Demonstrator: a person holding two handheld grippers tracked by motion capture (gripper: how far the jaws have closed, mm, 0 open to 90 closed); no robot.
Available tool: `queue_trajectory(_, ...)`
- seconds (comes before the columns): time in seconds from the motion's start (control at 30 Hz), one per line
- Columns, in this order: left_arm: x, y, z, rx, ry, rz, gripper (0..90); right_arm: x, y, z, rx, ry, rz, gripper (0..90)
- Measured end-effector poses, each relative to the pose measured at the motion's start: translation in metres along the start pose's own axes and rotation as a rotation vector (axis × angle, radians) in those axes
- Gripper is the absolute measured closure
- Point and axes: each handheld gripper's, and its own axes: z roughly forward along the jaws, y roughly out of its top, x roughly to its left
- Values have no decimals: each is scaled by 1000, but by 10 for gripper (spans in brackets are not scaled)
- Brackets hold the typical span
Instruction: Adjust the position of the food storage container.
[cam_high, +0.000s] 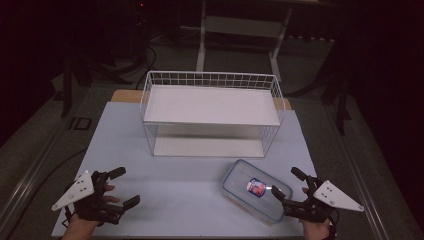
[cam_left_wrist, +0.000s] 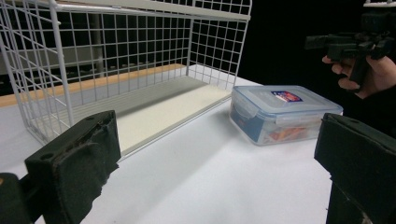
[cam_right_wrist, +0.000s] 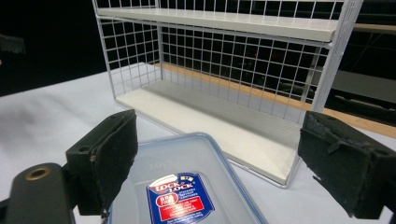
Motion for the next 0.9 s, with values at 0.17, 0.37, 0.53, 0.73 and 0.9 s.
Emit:
queue_trajectory(0.17,0,1,2,-4,-2,9,3,-2,9,-7,-15,21,56,111)
queue_trajectory(0.37,0,2,2,-3,-11,14,3,-2,10,-14,17,-10,71,111)
queue_trajectory(0.53,-2,1,4,1,-18,15,3,-6,0,-23,84,-16,80,168)
queue_trajectory(0.73,-2,1,6,4,-20,15,3,-11,-16,-33,182,-33,32,358)
queue_trajectory(0.9,-2,1,7,8,-21,16,3,-15,-27,-39,235,-21,29,525)
